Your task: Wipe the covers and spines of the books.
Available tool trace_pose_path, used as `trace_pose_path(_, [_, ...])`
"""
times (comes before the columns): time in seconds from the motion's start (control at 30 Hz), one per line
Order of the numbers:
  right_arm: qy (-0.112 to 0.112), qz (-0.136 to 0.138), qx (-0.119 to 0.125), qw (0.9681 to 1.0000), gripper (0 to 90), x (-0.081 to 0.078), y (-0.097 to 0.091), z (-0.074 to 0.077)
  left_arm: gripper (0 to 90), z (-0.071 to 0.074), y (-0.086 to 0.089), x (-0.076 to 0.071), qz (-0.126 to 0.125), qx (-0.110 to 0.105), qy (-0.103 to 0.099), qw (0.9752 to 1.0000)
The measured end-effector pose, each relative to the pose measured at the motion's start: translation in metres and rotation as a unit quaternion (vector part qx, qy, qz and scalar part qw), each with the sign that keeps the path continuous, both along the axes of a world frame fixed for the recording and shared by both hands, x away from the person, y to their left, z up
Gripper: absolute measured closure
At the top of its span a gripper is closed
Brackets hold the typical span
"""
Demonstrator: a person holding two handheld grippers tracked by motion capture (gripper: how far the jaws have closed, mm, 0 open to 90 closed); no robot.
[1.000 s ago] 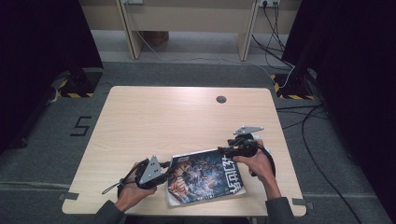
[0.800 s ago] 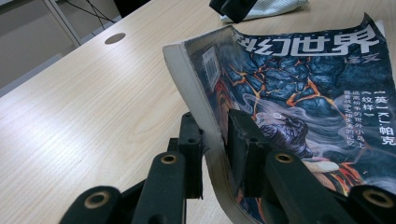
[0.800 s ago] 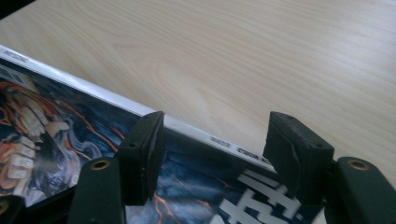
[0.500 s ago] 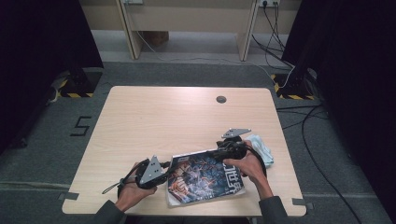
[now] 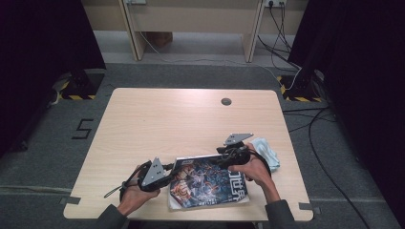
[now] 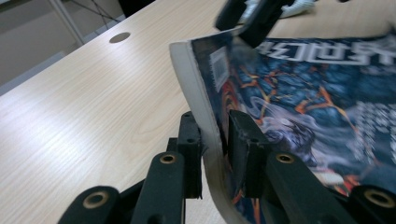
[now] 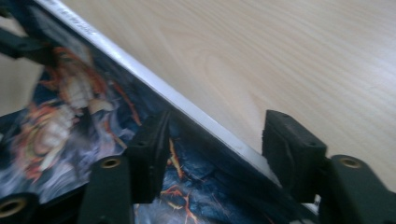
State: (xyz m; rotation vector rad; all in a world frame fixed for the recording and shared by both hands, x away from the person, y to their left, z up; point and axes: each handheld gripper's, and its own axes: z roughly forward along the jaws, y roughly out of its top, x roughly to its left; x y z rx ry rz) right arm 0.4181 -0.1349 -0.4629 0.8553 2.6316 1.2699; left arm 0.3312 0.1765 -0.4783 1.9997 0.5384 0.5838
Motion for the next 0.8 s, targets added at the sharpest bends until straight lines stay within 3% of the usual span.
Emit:
trace_pose_path(0.13, [0.001,0.032,-0.004,0.9995,59.1,-0.005,-0.001,0.001,74.7,-0.001,0.005,0.005,0.013,-0.009,0.012,0.9998])
trace_pose_path(0.33, [0.019,0.071,0.001,0.9973,64.2,-0.009,0.007,0.000,73.0,0.001,0.007,0.008,0.007,-0.019,0.014,0.9997])
trace_pose_path(0.43, [0.029,0.082,-0.014,0.9961,67.1,-0.012,0.012,-0.001,72.1,0.000,0.008,0.009,0.007,-0.020,0.018,0.9996])
trace_pose_path(0.53, [0.035,0.104,-0.011,0.9939,71.0,-0.015,0.018,-0.002,71.1,0.000,0.008,0.011,0.004,-0.023,0.023,0.9995])
trace_pose_path(0.63, [0.030,0.119,-0.033,0.9919,73.9,-0.020,0.026,-0.002,70.2,0.000,0.009,0.012,0.007,-0.023,0.024,0.9994])
trace_pose_path(0.8, [0.024,0.133,-0.037,0.9902,78.0,-0.024,0.034,-0.003,68.4,0.000,0.013,0.014,0.021,-0.031,0.028,0.9989])
